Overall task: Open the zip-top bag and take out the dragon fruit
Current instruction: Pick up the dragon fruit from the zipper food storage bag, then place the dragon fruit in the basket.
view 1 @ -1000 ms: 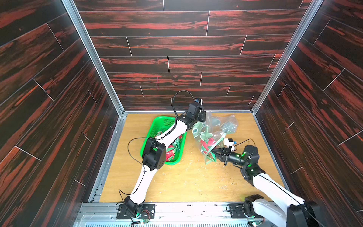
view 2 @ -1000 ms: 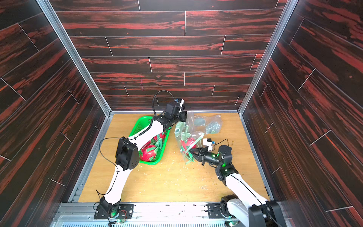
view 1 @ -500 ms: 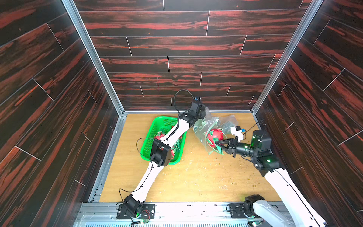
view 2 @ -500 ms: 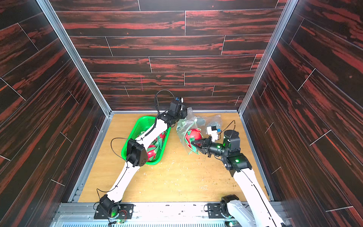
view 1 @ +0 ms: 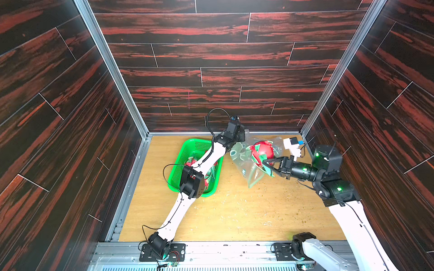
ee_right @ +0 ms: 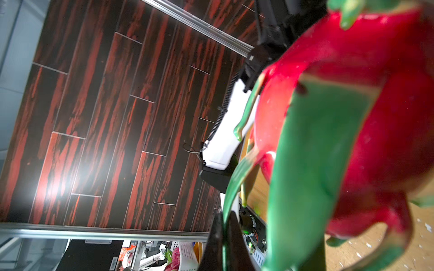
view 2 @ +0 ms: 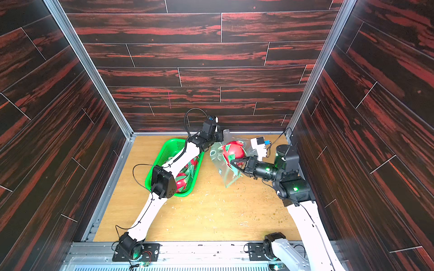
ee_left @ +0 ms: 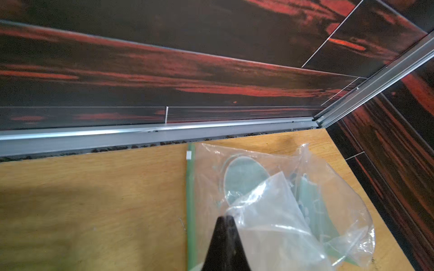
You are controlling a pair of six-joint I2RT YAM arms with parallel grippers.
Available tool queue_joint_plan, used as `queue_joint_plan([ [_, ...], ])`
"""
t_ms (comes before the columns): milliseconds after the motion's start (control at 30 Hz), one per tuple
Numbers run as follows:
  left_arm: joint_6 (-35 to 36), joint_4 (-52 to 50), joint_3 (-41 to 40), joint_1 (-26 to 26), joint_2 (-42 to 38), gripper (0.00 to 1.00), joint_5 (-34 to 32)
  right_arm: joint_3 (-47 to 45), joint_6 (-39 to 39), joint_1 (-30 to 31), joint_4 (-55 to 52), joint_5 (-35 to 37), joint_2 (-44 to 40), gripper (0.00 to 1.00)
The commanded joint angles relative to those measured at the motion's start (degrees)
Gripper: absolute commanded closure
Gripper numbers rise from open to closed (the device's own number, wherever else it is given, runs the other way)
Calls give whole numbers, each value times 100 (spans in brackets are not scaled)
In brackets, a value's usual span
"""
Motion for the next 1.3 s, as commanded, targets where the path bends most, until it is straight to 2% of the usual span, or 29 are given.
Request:
queue_joint_plan([
  [0,-103,183,25,22,-51,100,216,555,-387,0,296,-140,41,100],
  [33,-122,183,17,27,-91,95,277,710,-484,-4,156,-129,117,100],
  [133,-127,148,0,11,-225,67,449,809,-386,0,248,-152,257,100],
  [233,-43,-24,-46,15,-548,50,594,803,-283,-3,429,-198,400,100],
  [367,122,-74,-409,22,-1242,36,683,832,-268,9,468,-176,612,100],
  [433,275,-256,-620,43,-1669,30,422,891,-275,51,509,-216,746,100],
  [567,805,-1139,-640,103,-2251,23,-721,1064,-391,210,421,-129,1007,100],
  [733,747,-1795,-1203,489,-3069,22,-1217,1254,-539,542,491,-3,1498,100],
  [800,825,-1741,-1788,586,-3606,21,-1550,1455,-624,703,474,38,1862,100],
  [967,775,-1253,-3616,885,-5031,19,-1824,2294,-1078,1232,455,303,3113,100],
  [1133,741,-495,-5674,966,-6832,19,-2223,3942,-1476,1713,-72,544,4812,100],
  [1267,665,-508,-6543,1021,-7779,19,-2409,5117,-1509,1980,-286,584,6021,100],
])
